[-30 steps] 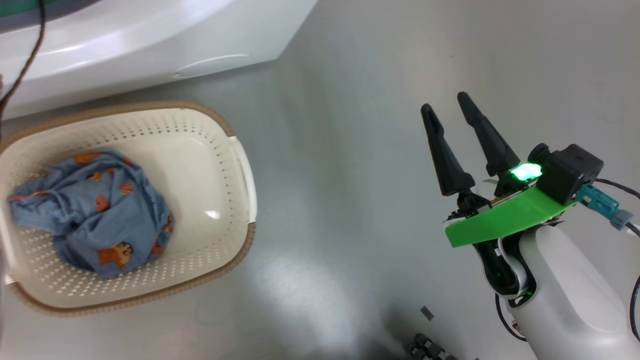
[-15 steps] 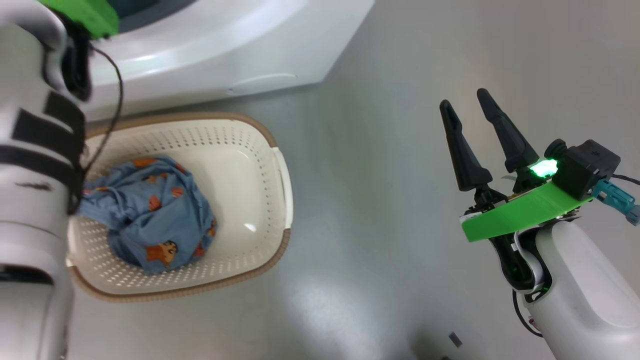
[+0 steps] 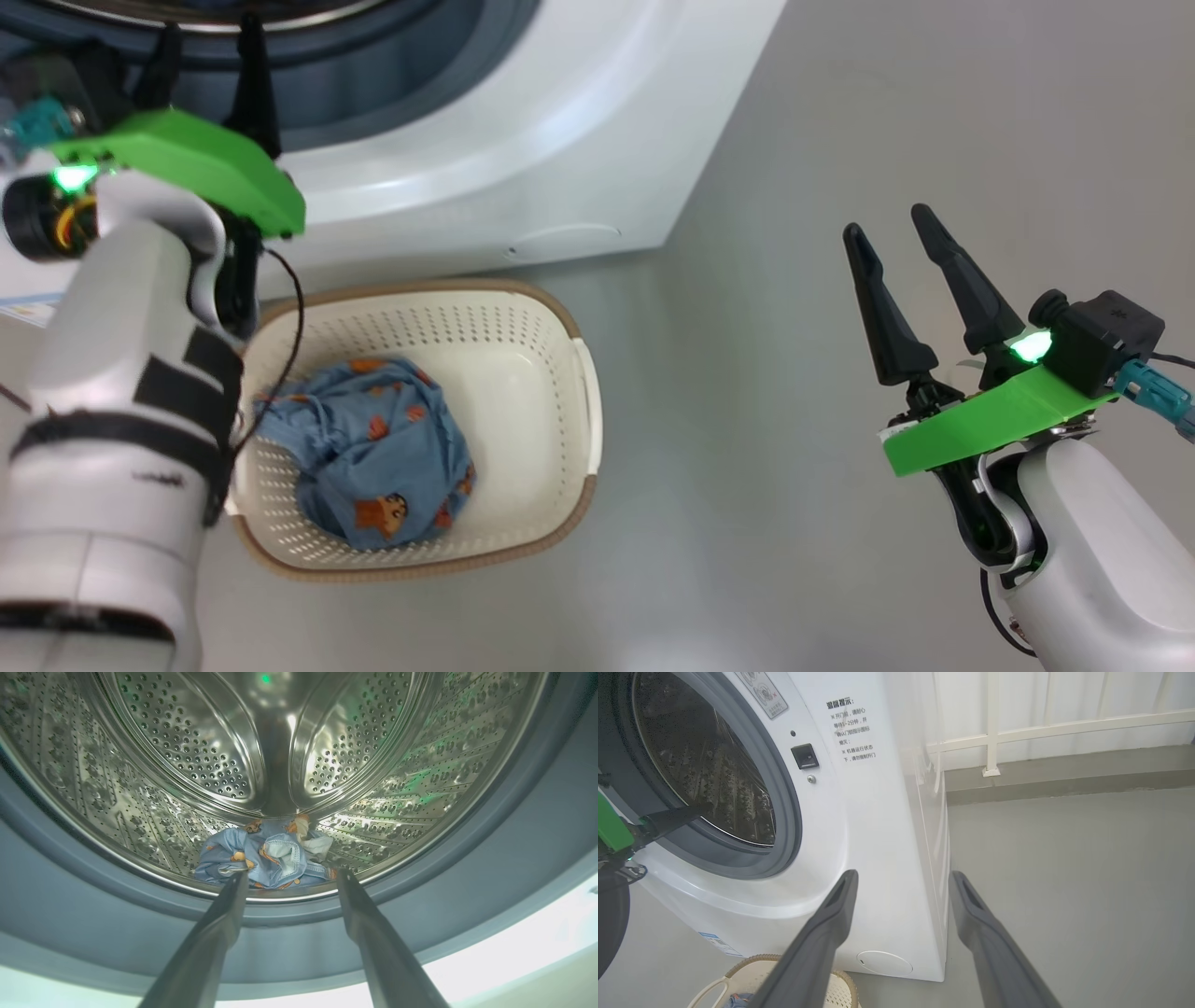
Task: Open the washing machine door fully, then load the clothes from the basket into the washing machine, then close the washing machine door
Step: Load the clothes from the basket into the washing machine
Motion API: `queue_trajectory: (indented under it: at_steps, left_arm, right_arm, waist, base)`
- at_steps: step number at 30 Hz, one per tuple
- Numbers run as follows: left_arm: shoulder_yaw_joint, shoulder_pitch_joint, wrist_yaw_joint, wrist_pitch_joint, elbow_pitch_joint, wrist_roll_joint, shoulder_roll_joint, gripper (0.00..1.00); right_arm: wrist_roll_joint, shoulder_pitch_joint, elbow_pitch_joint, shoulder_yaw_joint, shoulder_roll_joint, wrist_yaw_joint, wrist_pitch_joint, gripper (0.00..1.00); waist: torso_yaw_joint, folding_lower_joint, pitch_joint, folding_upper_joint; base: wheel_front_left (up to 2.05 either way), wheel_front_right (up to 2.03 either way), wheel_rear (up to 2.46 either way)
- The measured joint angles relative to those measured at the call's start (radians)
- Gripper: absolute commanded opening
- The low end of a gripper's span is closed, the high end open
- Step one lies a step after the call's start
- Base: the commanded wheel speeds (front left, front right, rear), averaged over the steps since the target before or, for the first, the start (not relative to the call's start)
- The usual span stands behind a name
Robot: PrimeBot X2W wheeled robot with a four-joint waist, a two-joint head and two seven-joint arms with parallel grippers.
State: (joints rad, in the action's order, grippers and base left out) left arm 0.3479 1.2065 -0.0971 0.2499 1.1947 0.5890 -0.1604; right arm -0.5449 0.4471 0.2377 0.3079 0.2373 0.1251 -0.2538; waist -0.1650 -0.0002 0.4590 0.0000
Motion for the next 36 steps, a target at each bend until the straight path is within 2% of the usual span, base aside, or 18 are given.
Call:
queue_trajectory:
  at_steps: [5, 18, 36]
  left_arm:
    - [-0.026, -0.128, 0.008, 0.006, -0.139, -0.016, -0.008, 1.0]
    - [-0.127, -0.577, 0.045, 0.006, -0.527, -0.093, -0.018, 1.0]
    - [-0.209, -0.92, 0.081, 0.006, -0.821, -0.142, -0.016, 1.0]
  right_arm:
    - [0.0, -0.007, 0.005, 0.001, 0.002, 0.0, 0.0, 1.0]
    - [-0.011, -0.087, 0.023, 0.002, 0.02, 0.0, 0.0, 1.0]
    - [-0.019, -0.184, 0.029, -0.023, 0.032, 0.0, 0.0, 1.0]
  waist:
    - [0.028, 0.0, -0.058, 0.0]
    - [0.085, 0.0, -0.227, 0.0]
    - [0.137, 0.0002, -0.354, 0.0]
  base:
    - [0.0, 0.0, 0.0]
    - [0.0, 0.0, 0.0]
    - [0.0, 0.0, 0.0]
